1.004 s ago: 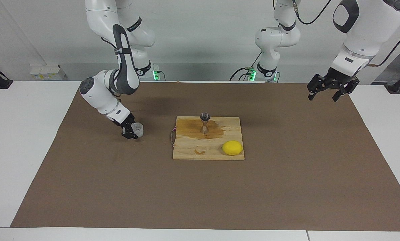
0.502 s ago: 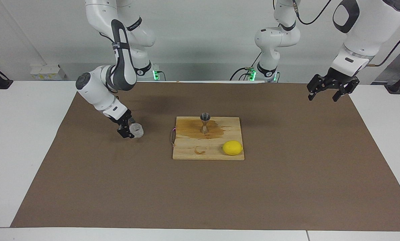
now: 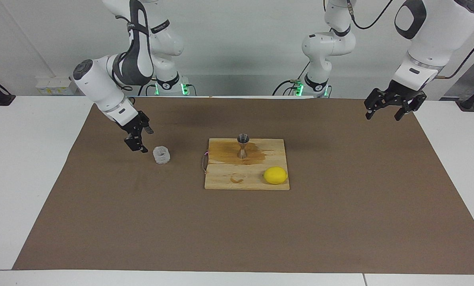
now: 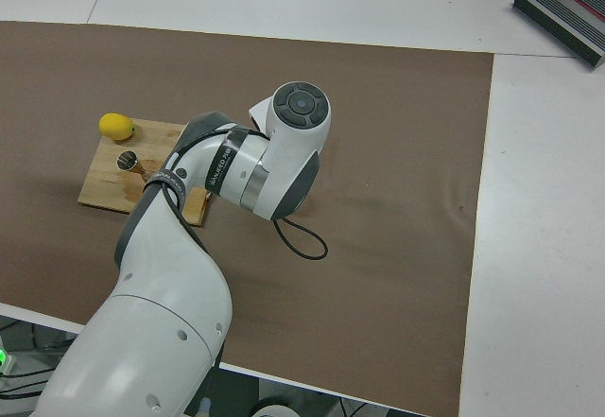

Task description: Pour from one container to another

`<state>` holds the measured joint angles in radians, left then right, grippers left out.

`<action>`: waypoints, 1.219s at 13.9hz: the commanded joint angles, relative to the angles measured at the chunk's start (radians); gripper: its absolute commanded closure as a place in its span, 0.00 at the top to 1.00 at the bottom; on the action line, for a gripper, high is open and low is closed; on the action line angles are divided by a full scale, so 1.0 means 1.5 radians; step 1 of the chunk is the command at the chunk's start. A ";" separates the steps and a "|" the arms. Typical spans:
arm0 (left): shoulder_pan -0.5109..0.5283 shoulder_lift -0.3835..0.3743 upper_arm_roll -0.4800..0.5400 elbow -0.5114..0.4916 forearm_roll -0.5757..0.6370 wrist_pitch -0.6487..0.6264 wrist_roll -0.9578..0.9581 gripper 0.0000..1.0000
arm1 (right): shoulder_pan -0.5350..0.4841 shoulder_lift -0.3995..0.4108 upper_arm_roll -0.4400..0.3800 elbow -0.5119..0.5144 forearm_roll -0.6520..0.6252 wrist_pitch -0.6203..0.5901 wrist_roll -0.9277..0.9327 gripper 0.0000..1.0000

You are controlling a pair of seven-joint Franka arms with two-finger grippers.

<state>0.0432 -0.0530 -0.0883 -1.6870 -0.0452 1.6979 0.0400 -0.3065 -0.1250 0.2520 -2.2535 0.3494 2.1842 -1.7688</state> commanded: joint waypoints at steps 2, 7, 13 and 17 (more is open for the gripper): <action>0.001 -0.006 0.003 -0.006 -0.001 0.011 0.007 1.00 | 0.027 0.003 0.013 0.107 -0.047 -0.068 0.193 1.00; 0.001 -0.006 0.003 -0.007 -0.001 0.011 0.007 1.00 | 0.133 0.014 0.014 0.222 -0.165 -0.177 0.635 1.00; 0.001 -0.005 0.003 -0.007 -0.001 0.011 0.007 1.00 | 0.171 0.081 0.014 0.389 -0.194 -0.248 1.000 1.00; 0.001 -0.005 0.003 -0.007 -0.001 0.011 0.007 1.00 | 0.159 0.084 0.011 0.410 -0.201 -0.259 1.208 1.00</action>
<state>0.0433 -0.0530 -0.0876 -1.6870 -0.0452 1.6988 0.0400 -0.0535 -0.0197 0.2618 -1.6778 0.0754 1.8254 -0.0996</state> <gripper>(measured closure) 0.000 0.000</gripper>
